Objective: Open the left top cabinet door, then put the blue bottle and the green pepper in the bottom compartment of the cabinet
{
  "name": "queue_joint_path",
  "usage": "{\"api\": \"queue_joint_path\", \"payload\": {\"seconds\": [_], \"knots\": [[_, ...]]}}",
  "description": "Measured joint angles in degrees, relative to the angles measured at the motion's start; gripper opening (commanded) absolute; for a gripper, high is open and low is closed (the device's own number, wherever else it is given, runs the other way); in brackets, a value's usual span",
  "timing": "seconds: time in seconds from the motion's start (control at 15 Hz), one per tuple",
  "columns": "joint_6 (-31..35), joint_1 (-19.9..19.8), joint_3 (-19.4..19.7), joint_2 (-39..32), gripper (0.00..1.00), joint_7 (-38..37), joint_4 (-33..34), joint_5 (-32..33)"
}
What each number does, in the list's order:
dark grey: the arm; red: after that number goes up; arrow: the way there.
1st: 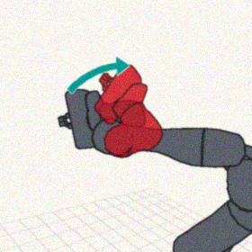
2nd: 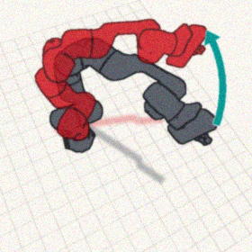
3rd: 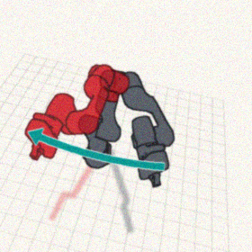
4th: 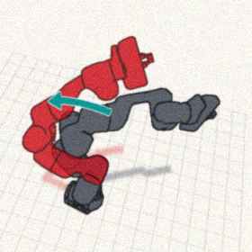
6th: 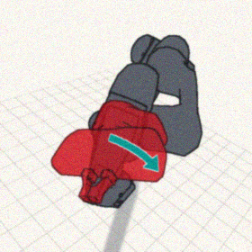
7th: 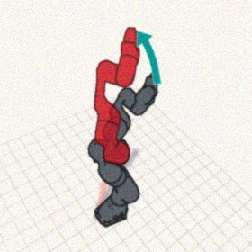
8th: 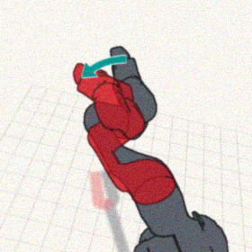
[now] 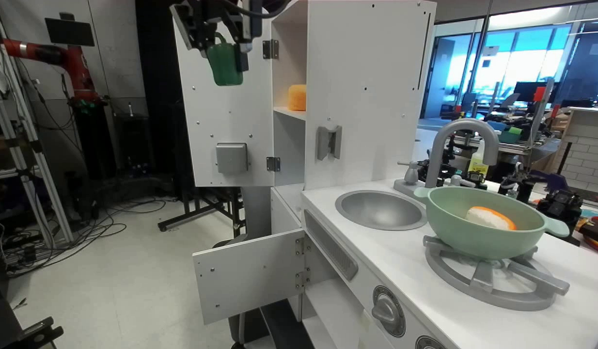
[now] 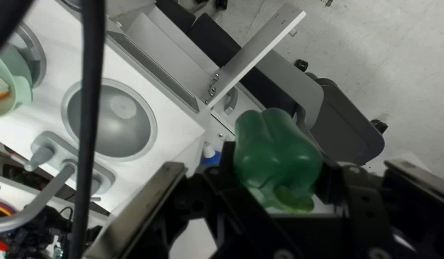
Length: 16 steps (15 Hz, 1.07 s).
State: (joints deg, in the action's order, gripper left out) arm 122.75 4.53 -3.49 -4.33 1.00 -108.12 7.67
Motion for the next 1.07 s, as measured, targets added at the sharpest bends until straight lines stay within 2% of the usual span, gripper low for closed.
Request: {"api": "queue_joint_path", "payload": {"seconds": [0.27,0.53,0.73,1.07], "knots": [[0.01,4.16,-2.68,-2.57,0.22,-7.23,3.09,8.25],[0.05,8.74,-3.16,-11.44,0.22,-16.87,7.73,20.43],[0.05,12.14,-1.72,-19.94,0.22,-23.36,12.00,28.65],[0.03,16.07,3.06,-32.48,0.22,-30.38,20.08,38.24]]}}
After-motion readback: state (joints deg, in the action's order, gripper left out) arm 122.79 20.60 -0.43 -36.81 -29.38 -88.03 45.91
